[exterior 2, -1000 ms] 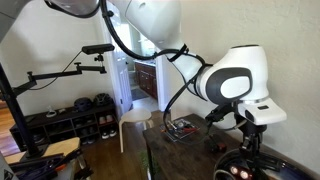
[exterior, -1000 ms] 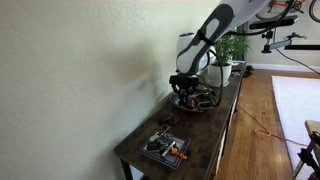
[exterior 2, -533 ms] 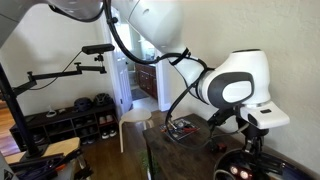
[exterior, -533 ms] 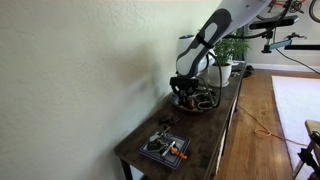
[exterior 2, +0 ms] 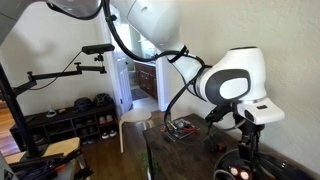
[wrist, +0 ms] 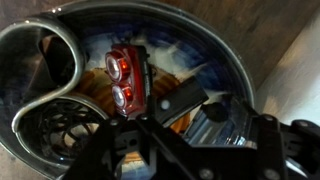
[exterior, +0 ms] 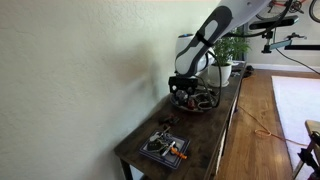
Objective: Pick the big object on the table and put it on the tray
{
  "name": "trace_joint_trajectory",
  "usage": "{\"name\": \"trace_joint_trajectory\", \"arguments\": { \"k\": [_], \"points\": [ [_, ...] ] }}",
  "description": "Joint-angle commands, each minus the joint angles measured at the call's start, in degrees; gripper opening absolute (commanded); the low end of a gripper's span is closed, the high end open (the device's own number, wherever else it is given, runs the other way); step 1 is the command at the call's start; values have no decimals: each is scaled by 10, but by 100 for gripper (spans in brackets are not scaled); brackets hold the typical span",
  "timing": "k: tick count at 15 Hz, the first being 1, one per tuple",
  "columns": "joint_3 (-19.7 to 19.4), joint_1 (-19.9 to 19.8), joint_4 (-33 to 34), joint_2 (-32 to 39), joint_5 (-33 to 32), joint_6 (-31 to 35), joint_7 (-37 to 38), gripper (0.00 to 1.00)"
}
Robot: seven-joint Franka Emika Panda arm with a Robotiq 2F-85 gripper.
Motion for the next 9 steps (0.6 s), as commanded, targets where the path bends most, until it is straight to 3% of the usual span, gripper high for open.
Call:
{"name": "trace_joint_trajectory", "arguments": {
  "k": [1,9],
  "points": [
    [10,7,-68,-66,10,18,-24,100],
    [41,9,-147,-178,14,-29,-61,100]
  ]
}}
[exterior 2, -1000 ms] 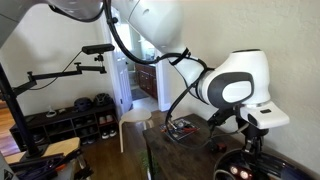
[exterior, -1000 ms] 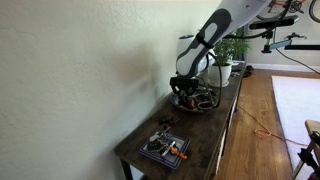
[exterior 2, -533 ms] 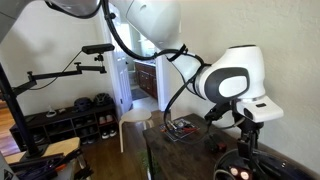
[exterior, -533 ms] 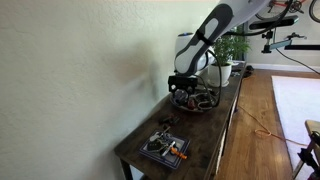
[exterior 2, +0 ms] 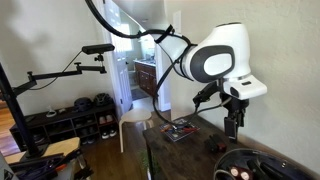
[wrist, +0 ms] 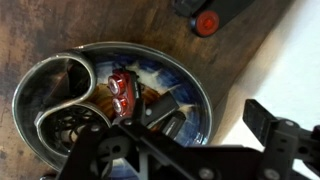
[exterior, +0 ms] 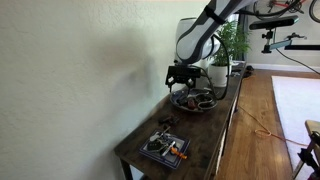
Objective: Pick the big object on the table and put it on the tray
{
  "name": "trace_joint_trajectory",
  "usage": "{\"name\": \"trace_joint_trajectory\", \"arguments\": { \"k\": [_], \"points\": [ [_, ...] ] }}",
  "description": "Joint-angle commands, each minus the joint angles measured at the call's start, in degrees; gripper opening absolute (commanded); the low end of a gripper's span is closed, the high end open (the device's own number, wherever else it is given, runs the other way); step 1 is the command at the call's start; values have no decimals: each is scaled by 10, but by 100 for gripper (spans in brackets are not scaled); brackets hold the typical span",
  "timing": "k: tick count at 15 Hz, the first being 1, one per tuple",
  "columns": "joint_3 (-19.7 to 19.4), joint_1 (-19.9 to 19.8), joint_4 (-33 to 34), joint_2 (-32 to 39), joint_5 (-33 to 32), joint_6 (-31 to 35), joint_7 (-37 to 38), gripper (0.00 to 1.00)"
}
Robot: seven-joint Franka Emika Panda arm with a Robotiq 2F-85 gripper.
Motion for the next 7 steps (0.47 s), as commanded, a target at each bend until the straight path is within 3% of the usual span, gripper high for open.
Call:
{"name": "trace_joint_trajectory", "arguments": {
  "k": [1,4,5,7],
  "points": [
    [19,-2,-69,-81,14,-33,-41,100],
    [27,-2,-83,-109,19,-58,-58,100],
    [18,2,-42,-64,10,-44,-39,100],
    [19,2,-42,-68,10,-47,-40,100]
  ]
}}
